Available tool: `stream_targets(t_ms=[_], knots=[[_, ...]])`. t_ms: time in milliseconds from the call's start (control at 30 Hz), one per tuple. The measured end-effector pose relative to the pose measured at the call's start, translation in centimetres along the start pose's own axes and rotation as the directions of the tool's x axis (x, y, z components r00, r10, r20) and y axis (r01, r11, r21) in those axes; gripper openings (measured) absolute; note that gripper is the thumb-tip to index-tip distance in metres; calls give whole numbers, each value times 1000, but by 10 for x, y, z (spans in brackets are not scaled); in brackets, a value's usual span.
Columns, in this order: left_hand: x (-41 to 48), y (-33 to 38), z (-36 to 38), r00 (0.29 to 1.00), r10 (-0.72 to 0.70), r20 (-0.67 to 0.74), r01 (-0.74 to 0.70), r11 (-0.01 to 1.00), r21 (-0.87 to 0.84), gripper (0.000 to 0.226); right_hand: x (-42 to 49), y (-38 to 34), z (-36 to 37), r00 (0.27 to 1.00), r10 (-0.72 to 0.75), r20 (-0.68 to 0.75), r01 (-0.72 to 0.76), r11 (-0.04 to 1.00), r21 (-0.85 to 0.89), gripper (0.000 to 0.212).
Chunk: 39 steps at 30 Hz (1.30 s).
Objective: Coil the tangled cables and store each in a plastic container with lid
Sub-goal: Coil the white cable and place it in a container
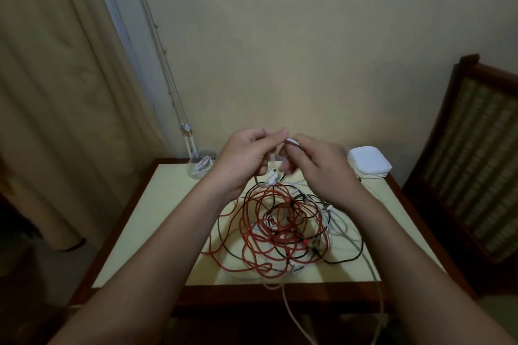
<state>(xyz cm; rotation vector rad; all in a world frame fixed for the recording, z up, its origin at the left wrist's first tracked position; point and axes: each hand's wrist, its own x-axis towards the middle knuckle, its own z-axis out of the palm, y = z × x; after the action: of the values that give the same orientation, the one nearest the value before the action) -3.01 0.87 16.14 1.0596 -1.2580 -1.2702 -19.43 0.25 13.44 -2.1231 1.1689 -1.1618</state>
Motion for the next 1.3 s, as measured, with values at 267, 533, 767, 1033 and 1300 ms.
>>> stream_targets(t_ms=[267, 533, 767, 1033, 1300], knots=[[-6, -4, -43, 998, 3, 55, -1, 999, -39, 22, -10, 32, -24, 892, 427, -144, -359, 867, 346, 21], [-5, -3, -42, 997, -42, 60, 65, 884, -463, 30, -26, 47, -20, 872, 489, -26, -379, 708, 596, 11], [-6, -11, -52, 983, -178, 44, 144, 601, -787, 39, -61, 71, -13, 834, 552, 13, -468, 695, 546, 9], [-7, -23, -33, 973, -220, -62, 150, 818, -555, 15, -67, 72, 0, 914, 320, -249, -358, 925, -127, 11], [-18, -28, -14, 988, 71, -139, -32, 962, 271, 31, -58, 29, 13, 997, -74, -2, 69, 934, -351, 21]])
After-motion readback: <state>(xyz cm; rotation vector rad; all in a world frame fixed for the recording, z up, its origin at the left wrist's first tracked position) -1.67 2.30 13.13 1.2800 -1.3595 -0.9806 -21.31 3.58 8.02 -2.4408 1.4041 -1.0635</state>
